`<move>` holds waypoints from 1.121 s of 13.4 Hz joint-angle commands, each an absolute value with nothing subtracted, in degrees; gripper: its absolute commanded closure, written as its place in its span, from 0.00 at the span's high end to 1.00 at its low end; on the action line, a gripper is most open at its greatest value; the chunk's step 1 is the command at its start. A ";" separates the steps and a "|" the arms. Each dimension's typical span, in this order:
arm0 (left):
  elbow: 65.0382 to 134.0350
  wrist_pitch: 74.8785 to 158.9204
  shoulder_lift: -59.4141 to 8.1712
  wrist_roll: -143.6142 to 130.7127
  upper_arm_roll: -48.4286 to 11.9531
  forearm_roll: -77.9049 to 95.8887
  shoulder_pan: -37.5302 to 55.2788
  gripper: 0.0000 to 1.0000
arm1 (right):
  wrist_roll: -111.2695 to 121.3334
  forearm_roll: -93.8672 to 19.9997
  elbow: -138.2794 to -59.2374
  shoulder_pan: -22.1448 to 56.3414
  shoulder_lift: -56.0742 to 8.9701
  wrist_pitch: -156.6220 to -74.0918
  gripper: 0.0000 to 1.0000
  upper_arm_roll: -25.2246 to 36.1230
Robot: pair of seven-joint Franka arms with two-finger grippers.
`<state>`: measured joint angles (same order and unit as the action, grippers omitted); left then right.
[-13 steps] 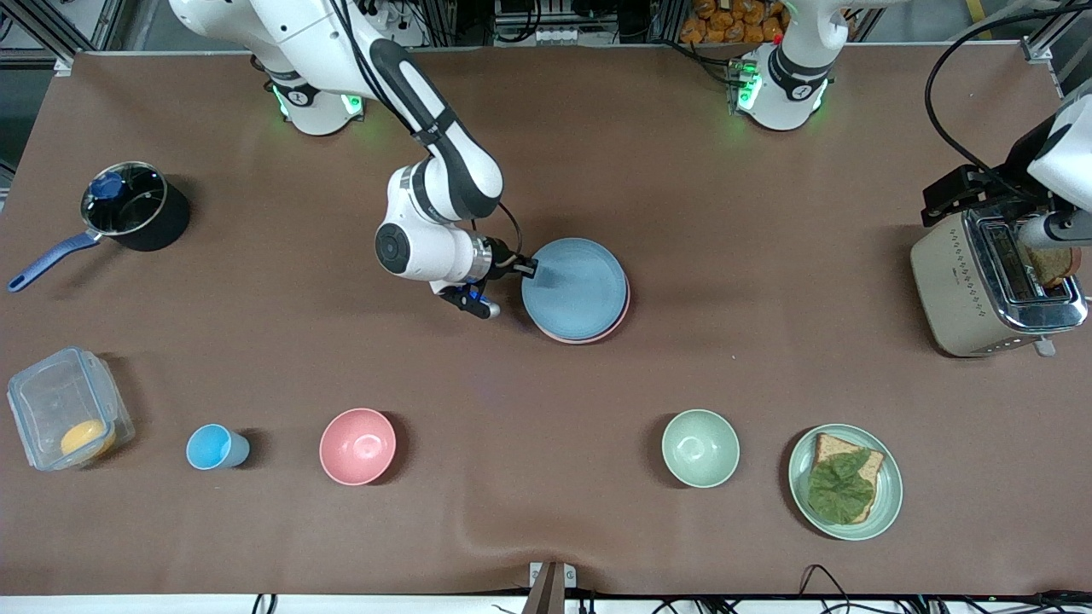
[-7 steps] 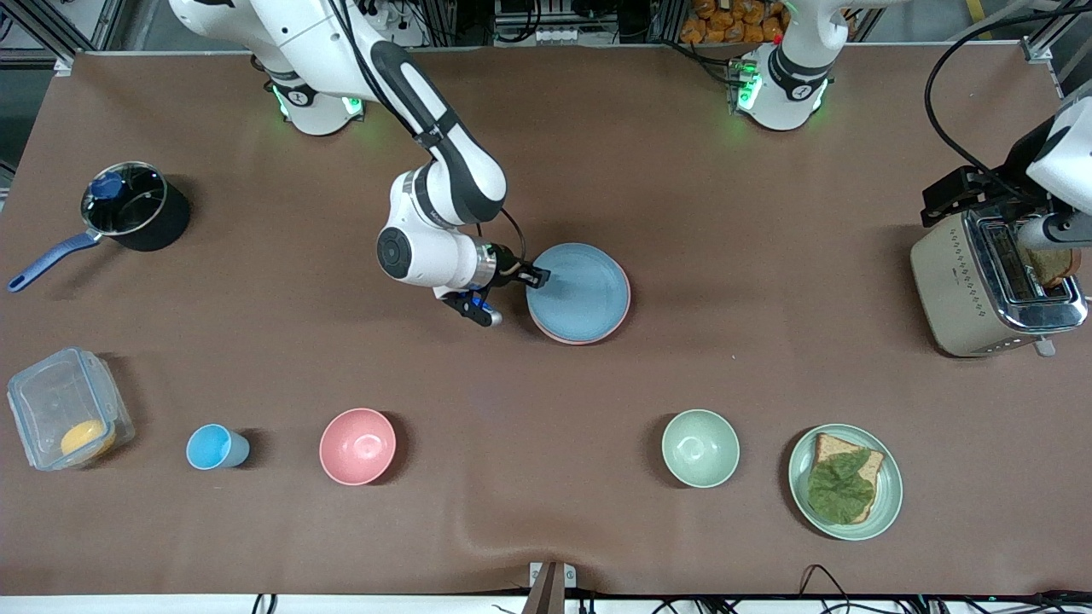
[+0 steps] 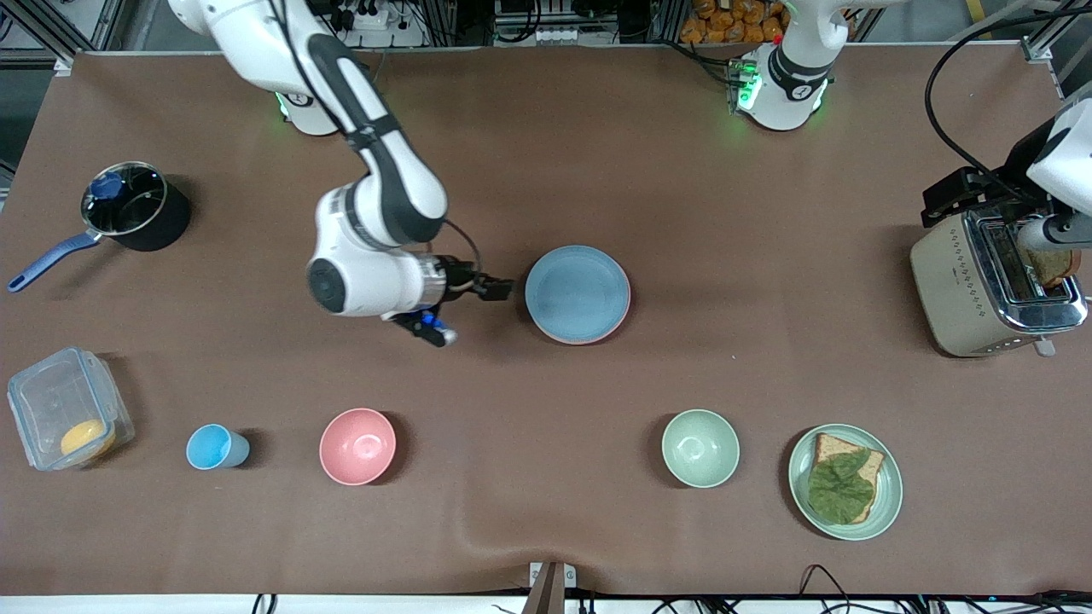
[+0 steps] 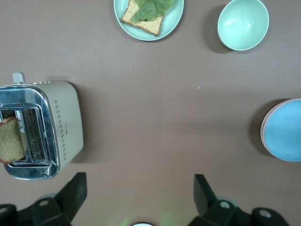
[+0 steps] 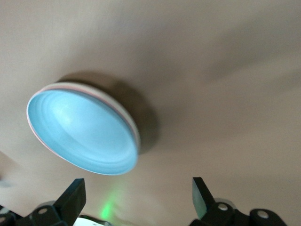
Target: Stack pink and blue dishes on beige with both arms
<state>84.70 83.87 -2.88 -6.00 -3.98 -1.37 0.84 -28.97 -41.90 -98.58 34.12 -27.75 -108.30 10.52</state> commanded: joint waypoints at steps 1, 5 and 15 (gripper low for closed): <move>84.73 83.58 -2.64 -6.33 -3.87 -0.18 0.70 1.00 | -23.94 -36.05 -93.27 28.68 -26.98 -98.91 1.00 11.60; 84.73 83.58 -2.99 -6.24 -3.87 -0.18 0.79 1.00 | -4.36 -30.95 -90.54 16.29 -26.02 -92.21 1.00 11.95; 84.99 83.67 -3.34 -6.15 -3.87 -0.26 0.70 1.00 | 5.71 -2.30 -90.00 7.22 -4.68 -86.57 1.00 9.15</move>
<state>84.91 83.87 -3.55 -6.00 -4.01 -1.36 0.85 4.80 -5.73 -87.06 9.96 -9.39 -85.95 12.36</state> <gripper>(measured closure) 0.000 0.000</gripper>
